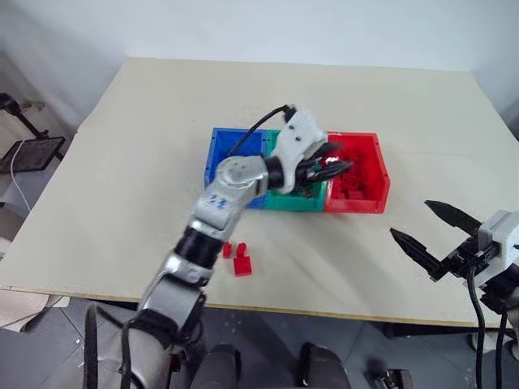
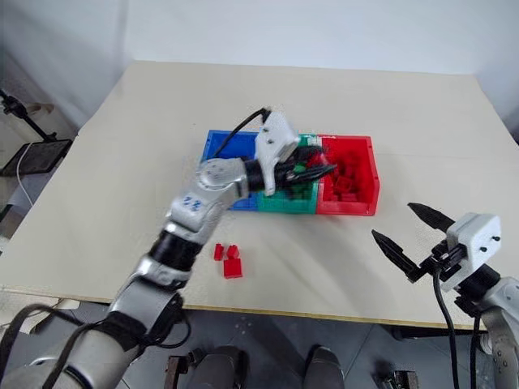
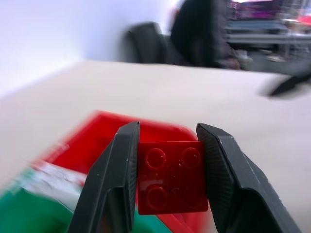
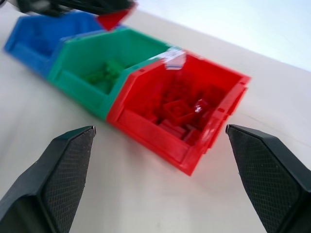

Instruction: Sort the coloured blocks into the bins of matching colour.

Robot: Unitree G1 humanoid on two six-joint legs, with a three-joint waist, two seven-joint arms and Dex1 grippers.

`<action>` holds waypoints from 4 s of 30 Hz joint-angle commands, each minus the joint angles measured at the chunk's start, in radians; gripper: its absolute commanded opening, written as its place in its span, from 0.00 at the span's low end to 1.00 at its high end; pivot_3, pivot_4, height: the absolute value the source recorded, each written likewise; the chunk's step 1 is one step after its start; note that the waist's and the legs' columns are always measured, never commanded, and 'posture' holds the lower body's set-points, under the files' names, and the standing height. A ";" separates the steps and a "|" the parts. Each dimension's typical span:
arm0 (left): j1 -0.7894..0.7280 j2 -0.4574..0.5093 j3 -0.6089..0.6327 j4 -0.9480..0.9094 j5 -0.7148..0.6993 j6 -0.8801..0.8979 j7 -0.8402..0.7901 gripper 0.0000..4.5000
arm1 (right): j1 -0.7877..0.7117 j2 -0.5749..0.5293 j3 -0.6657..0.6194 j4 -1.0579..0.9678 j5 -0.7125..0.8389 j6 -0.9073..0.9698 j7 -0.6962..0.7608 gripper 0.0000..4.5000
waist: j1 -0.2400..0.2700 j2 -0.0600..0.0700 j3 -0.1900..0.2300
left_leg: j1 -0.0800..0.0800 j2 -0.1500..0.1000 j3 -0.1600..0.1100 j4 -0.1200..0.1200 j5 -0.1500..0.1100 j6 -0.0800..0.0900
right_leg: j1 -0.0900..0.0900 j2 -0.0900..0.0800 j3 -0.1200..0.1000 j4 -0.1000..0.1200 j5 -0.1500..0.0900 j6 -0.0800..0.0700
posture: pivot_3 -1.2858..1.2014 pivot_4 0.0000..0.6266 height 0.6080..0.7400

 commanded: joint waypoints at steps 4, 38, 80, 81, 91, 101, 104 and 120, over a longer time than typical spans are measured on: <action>-0.190 -0.084 0.035 0.467 0.086 -0.270 0.045 0.33 | 0.080 0.054 -0.018 -0.108 -0.005 -0.046 -0.049 1.00 | -0.010 0.000 0.000 | 0.001 0.000 0.001 -0.001 -0.001 0.001 | 0.000 0.000 0.000 -0.001 0.000 0.000 | 0.52 0.24 1.00; 0.826 0.781 0.436 -0.453 -0.248 -0.065 -0.578 1.00 | -0.295 -0.215 0.338 0.123 -0.072 -0.090 0.314 1.00 | -0.057 0.003 -0.001 | 0.005 0.002 -0.001 -0.003 -0.001 0.001 | 0.000 0.000 0.000 0.005 0.000 0.000 | 0.52 0.24 1.00; 0.539 0.641 0.052 -0.343 -0.095 -0.044 -0.650 0.20 | -0.134 -0.253 0.247 0.004 -0.042 -0.002 0.300 1.00 | -0.035 0.001 -0.001 | 0.003 0.002 0.000 0.000 -0.001 0.001 | 0.000 -0.001 0.000 0.005 0.000 0.001 | 0.52 0.24 1.00; 0.532 0.627 0.062 -0.344 -0.109 -0.036 -0.638 0.20 | -0.128 -0.252 0.241 0.005 -0.040 0.000 0.297 1.00 | -0.034 0.001 -0.001 | 0.003 0.002 0.000 0.000 -0.001 0.001 | 0.000 -0.001 0.000 0.005 0.000 0.001 | 0.52 0.24 1.00; 0.371 0.378 0.138 -0.395 -0.207 0.083 -0.417 0.20 | -0.041 -0.104 0.065 -0.009 -0.014 -0.009 0.096 1.00 | -0.026 0.000 -0.001 | 0.001 0.001 -0.001 0.002 -0.001 0.001 | 0.000 -0.001 -0.001 0.005 0.001 0.001 | 0.52 0.24 1.00; -0.154 0.017 0.091 0.349 0.027 -0.263 -0.125 0.20 | 0.061 0.041 -0.018 -0.072 -0.048 -0.059 -0.066 1.00 | -0.017 -0.001 -0.001 | 0.000 -0.001 0.001 0.001 -0.001 0.002 | 0.000 -0.001 0.000 0.001 0.001 0.001 | 0.52 0.24 1.00; -0.258 -0.033 0.098 0.553 0.069 -0.338 -0.083 0.20 | 0.083 0.058 -0.014 -0.087 -0.051 -0.076 -0.077 1.00 | -0.018 -0.001 -0.001 | 0.001 -0.001 0.003 -0.001 -0.001 0.003 | 0.000 -0.001 0.000 -0.001 0.001 0.002 | 0.52 0.24 1.00; -0.219 0.086 0.188 0.556 0.053 -0.440 -0.323 0.83 | 0.071 0.018 0.060 -0.051 -0.063 -0.147 0.012 1.00 | -0.040 0.000 -0.002 | 0.002 0.000 0.003 -0.002 -0.001 0.003 | -0.001 -0.001 0.000 0.000 0.001 0.002 | 0.52 0.24 1.00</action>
